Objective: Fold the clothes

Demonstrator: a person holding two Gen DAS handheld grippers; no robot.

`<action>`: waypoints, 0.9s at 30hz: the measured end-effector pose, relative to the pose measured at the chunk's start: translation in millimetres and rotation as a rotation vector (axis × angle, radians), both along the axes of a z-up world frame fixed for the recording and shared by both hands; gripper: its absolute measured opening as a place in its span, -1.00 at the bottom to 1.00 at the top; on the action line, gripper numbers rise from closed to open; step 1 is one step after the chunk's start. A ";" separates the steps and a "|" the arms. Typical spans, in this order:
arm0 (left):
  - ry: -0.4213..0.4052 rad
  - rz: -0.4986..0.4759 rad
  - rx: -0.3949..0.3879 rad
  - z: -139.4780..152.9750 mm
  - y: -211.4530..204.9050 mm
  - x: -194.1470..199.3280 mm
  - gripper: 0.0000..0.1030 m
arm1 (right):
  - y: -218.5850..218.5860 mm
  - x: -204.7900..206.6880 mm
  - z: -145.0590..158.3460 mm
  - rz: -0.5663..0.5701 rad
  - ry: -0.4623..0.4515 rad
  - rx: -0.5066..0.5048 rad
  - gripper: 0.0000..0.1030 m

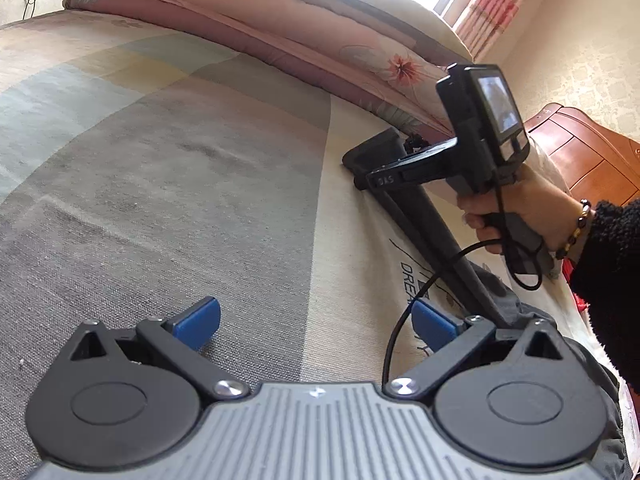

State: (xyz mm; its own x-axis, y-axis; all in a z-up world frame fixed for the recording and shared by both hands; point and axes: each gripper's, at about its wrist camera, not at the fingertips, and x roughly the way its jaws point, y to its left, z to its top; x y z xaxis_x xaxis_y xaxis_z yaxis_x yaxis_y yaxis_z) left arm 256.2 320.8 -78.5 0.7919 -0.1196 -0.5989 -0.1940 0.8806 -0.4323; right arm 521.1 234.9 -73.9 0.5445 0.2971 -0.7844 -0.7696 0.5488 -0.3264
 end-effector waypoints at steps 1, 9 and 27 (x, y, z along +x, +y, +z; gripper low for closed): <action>-0.001 -0.005 0.000 -0.1 -0.5 0.2 0.97 | -1.6 2.0 -0.4 -0.010 0.005 0.018 -0.57; -0.073 -0.054 -0.024 6.3 -7.7 -4.8 0.97 | 6.8 -2.6 27.1 0.029 0.093 0.158 -0.94; -0.135 -0.107 -0.062 16.0 -15.0 -5.4 0.97 | -8.4 -32.4 35.7 0.180 0.131 0.135 -0.68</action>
